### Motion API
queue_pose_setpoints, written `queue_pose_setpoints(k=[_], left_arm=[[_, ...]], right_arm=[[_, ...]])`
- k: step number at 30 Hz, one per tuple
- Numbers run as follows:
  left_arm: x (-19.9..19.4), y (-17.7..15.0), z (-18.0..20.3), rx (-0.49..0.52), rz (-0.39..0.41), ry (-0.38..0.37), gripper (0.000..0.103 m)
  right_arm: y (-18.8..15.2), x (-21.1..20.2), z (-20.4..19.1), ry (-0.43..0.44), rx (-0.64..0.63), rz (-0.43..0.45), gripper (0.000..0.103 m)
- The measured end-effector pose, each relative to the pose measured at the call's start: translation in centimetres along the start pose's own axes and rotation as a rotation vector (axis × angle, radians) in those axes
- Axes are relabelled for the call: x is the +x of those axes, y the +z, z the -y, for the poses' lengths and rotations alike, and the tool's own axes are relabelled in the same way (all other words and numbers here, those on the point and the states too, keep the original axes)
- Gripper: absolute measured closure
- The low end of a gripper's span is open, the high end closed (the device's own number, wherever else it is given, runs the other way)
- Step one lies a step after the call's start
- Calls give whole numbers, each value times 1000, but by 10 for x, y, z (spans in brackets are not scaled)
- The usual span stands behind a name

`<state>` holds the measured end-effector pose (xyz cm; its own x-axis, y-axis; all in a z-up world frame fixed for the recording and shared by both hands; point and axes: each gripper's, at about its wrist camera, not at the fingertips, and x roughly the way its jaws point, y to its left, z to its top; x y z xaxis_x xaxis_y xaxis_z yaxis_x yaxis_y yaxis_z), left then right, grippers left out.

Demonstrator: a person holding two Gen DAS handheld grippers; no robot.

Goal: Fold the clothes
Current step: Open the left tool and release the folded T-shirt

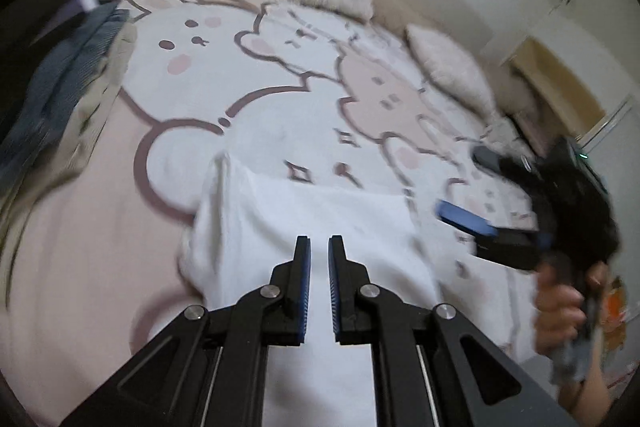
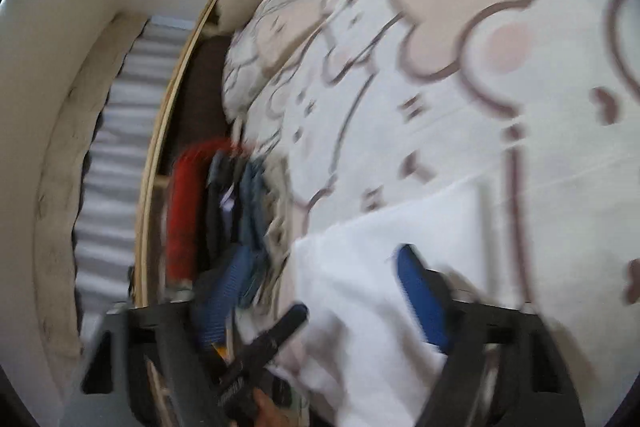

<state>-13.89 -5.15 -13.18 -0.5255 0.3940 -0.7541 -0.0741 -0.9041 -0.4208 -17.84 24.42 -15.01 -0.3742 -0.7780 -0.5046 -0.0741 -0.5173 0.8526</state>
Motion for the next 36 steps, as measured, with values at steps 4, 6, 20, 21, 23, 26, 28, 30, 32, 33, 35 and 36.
queue_pose_setpoints(k=[4,6,20,21,23,26,28,30,32,33,35,36], left_arm=[[20,13,-29,-12,9,78,94],[23,13,-43,-17,15,92,94],[-22,0,-39,-3,58,33,84],[-23,-5,-33,2,50,22,83],[-17,-24,-23,35,4,35,83],[1,-49,-22,87,-54,144,83],[1,-57,-25,90,-40,146,83],[-1,-57,-26,87,-37,145,83],[-3,-56,-27,84,-34,145,83],[-2,-56,-28,84,-36,144,83],[-4,-58,-29,89,-32,149,83],[-5,-58,-29,92,-30,152,83]], right_arm=[[5,33,10,-73,-41,-76,56],[6,56,19,-163,-79,-106,68],[-14,65,-10,-123,-228,-160,95],[-22,87,-22,-149,-285,-239,95],[-25,110,-24,-239,-350,-300,95],[-7,106,-21,-360,-349,-171,95],[5,73,-27,-478,-355,52,95],[9,53,-33,-491,-372,152,95],[-2,71,-35,-375,-387,-31,95],[-10,83,-35,-323,-397,-120,95],[-26,110,-33,-257,-422,-276,95],[-27,117,-34,-286,-443,-296,95]])
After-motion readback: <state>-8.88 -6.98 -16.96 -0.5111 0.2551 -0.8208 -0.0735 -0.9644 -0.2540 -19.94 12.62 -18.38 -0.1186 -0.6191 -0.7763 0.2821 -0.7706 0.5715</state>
